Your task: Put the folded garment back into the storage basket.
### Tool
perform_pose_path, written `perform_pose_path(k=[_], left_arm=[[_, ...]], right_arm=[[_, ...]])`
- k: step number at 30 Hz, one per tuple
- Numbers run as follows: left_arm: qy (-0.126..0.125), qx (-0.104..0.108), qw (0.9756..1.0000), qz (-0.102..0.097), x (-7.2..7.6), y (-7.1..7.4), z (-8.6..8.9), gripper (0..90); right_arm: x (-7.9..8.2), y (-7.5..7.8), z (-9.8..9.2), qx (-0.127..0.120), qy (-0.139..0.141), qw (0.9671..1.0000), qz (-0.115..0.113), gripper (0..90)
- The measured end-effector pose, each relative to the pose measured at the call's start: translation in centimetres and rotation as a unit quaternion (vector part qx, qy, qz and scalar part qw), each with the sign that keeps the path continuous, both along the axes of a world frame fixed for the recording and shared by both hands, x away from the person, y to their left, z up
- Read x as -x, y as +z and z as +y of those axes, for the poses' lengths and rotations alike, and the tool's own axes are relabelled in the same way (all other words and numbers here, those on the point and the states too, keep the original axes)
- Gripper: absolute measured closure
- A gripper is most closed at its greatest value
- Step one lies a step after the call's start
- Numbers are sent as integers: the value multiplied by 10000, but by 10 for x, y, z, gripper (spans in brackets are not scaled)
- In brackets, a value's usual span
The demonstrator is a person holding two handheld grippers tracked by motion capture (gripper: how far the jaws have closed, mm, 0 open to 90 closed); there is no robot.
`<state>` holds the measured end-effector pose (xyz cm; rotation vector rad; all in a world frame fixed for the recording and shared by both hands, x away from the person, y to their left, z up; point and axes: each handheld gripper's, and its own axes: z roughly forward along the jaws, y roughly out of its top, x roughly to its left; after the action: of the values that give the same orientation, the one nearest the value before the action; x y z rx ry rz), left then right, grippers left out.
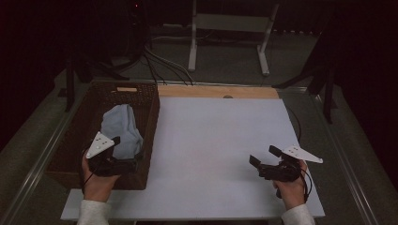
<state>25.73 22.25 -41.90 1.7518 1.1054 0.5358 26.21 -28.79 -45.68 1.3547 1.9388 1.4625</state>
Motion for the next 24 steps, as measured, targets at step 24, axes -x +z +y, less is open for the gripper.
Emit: perform_pose_path(k=[24], left_arm=[[13, 100, 9999, -44, 2, -1, 3, 0]], right_arm=[[8, -6, -12, 16, -147, 9998, -165, 17]])
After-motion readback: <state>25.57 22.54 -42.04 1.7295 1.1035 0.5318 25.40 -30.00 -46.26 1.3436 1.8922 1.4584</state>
